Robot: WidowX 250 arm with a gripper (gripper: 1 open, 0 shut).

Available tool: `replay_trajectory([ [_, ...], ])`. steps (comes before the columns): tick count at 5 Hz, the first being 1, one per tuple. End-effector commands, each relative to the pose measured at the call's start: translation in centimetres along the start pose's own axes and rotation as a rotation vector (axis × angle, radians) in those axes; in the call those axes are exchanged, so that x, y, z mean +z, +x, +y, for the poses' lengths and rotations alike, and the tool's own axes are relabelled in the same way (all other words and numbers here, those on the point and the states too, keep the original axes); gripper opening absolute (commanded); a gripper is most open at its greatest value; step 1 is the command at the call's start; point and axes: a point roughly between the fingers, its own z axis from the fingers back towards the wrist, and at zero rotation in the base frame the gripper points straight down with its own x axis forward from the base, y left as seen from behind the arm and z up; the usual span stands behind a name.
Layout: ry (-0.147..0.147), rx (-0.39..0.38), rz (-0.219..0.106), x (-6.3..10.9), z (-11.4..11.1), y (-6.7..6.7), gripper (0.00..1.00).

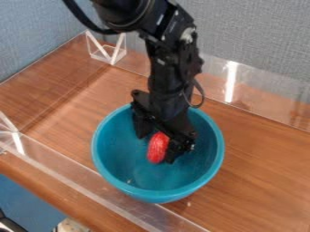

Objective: Put the strawberry in the blue bowl

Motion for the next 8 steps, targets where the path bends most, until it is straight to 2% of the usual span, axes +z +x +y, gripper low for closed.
replay_trajectory([
  [1, 0.016, 0.018, -0.044, 1.2, 0.8, 0.8, 1.00],
  [4, 0.033, 0.026, -0.054, 2.6, 1.3, 0.7, 1.00],
  [6, 0.036, 0.037, -0.091, 4.5, 1.7, 0.6, 1.00],
  [8, 0.043, 0.046, -0.119, 5.7, 1.8, 0.5, 1.00],
])
